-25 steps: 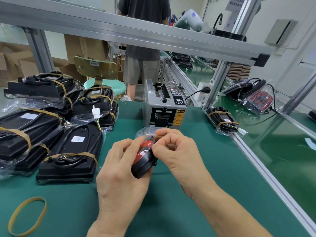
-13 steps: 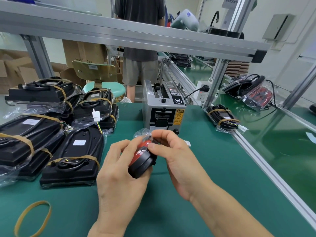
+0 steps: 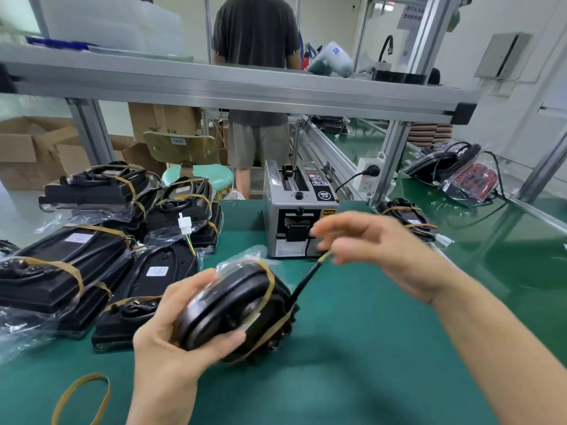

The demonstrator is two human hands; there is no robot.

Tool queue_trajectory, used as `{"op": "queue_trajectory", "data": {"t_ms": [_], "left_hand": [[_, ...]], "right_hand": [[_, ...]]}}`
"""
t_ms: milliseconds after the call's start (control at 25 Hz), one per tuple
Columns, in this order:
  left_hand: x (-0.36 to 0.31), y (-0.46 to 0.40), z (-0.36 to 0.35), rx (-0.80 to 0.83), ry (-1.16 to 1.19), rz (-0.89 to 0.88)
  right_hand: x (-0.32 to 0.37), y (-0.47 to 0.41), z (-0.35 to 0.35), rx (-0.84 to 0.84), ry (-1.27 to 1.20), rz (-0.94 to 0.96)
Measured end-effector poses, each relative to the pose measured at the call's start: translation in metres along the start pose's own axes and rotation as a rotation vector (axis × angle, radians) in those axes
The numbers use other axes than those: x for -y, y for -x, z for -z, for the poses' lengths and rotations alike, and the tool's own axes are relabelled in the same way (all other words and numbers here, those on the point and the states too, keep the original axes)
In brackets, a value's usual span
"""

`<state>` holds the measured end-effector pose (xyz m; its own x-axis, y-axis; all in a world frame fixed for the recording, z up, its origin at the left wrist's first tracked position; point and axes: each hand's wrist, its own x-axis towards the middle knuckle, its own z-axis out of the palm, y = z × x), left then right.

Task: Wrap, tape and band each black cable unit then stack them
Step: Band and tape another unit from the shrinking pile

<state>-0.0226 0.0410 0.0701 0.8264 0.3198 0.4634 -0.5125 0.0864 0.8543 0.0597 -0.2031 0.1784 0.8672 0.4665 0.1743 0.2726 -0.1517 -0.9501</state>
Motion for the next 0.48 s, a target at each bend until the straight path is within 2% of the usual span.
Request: {"op": "queue_trajectory", "data": {"t_ms": [80, 120, 160, 200, 240, 280, 320, 440, 480], "left_hand": [[0.008, 0.0, 0.006, -0.106, 0.332, 0.142], [0.012, 0.001, 0.005, -0.169, 0.464, 0.203], [0.018, 0.003, 0.003, -0.214, 0.563, 0.26], [0.023, 0.005, 0.0, -0.24, 0.632, 0.309], [0.029, 0.008, -0.002, -0.247, 0.653, 0.352], [0.033, 0.011, -0.005, -0.219, 0.65, 0.387], [0.035, 0.013, -0.004, -0.166, 0.635, 0.397], [0.023, 0.002, 0.023, -0.027, 0.428, 0.328], [0.015, -0.006, 0.038, -0.038, 0.366, 0.294]], "right_hand": [[-0.004, 0.002, 0.02, -0.282, -0.218, 0.093], [-0.009, 0.003, 0.02, -0.323, -0.245, 0.091], [-0.018, 0.006, 0.013, -0.242, -0.172, 0.053], [-0.028, 0.01, -0.002, -0.067, -0.018, -0.002], [-0.037, 0.013, -0.022, 0.123, 0.183, -0.043], [-0.045, 0.014, -0.039, 0.213, 0.371, -0.047], [-0.053, 0.012, -0.047, 0.195, 0.494, -0.008], [-0.061, 0.001, -0.044, 0.069, 0.622, 0.122], [-0.063, -0.003, -0.039, 0.052, 0.693, 0.158]]}}
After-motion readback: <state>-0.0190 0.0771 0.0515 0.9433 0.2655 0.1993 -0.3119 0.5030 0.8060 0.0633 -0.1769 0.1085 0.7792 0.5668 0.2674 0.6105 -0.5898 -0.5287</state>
